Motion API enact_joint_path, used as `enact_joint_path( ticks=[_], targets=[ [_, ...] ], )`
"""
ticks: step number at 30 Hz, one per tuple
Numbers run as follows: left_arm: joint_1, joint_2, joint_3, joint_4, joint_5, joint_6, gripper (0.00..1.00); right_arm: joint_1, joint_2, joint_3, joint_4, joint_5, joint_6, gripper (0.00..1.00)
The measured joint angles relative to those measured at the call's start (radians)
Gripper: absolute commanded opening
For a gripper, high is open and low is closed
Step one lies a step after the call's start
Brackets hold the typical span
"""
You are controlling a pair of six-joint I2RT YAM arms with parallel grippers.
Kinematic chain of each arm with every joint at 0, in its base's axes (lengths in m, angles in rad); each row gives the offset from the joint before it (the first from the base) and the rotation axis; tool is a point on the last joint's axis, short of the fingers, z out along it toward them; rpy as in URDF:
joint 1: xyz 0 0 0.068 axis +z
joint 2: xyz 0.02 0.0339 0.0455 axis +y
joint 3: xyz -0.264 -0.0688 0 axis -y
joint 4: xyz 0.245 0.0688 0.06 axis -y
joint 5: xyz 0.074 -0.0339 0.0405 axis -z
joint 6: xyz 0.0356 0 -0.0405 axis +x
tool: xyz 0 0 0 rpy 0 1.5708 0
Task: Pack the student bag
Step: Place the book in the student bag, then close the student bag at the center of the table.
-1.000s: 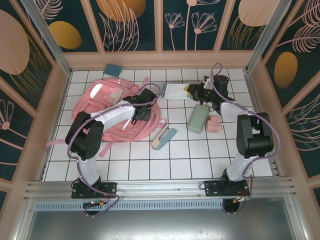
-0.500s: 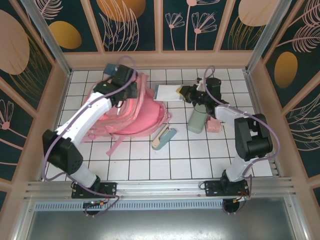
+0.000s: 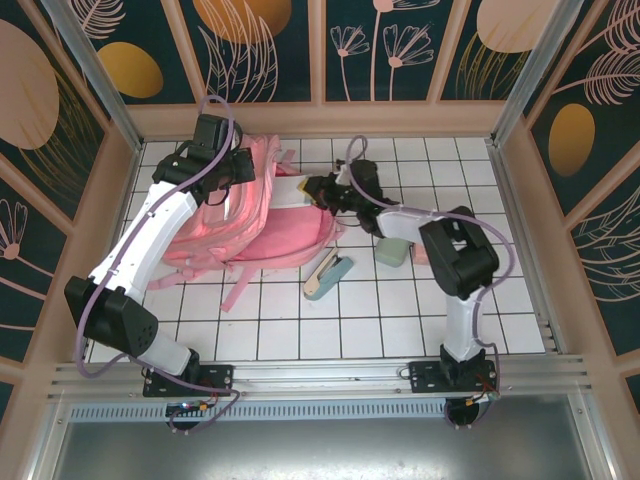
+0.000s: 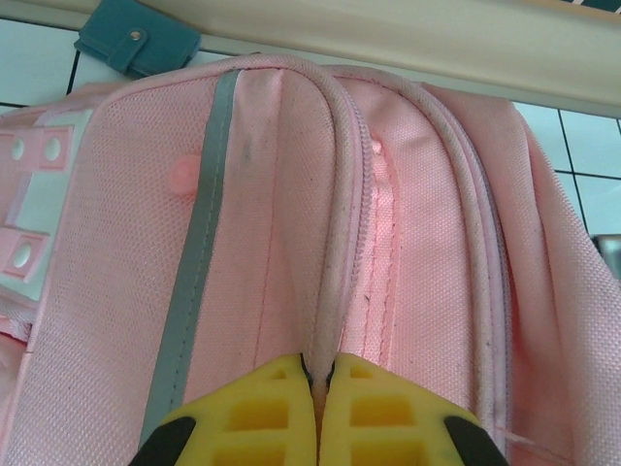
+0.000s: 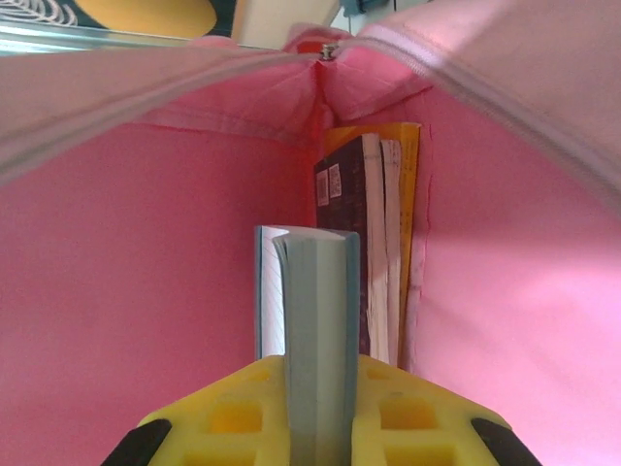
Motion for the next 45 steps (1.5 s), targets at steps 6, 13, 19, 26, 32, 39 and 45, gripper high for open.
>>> enact_joint_path(
  ticks=[6, 13, 19, 26, 32, 39, 45],
  targets=[
    [0.009, 0.0, 0.0, 0.006, 0.037, -0.024, 0.0, 0.121, 0.204, 0.276, -0.101, 0.101, 0.023, 0.0],
    [0.013, -0.001, 0.0, 0.016, 0.072, -0.052, 0.0, 0.195, 0.482, 0.719, -0.296, 0.109, 0.004, 0.37],
    [0.019, -0.001, -0.001, 0.018, 0.074, -0.052, 0.0, 0.206, 0.5, 0.798, -0.411, 0.094, -0.074, 0.57],
    [0.022, -0.028, -0.041, 0.038, 0.051, -0.053, 0.0, 0.173, 0.359, 0.627, -0.459, 0.1, -0.156, 0.66],
    [0.03, -0.065, -0.087, 0.063, 0.008, -0.069, 0.0, 0.126, 0.199, 0.438, -0.472, 0.118, -0.211, 0.7],
    [0.028, -0.099, -0.151, 0.072, -0.084, -0.094, 0.0, 0.085, 0.035, 0.23, -0.47, 0.154, -0.269, 0.69],
    [0.025, -0.124, -0.235, 0.068, -0.185, -0.113, 0.06, -0.005, -0.077, 0.082, -0.489, 0.183, -0.313, 0.69]
  ],
)
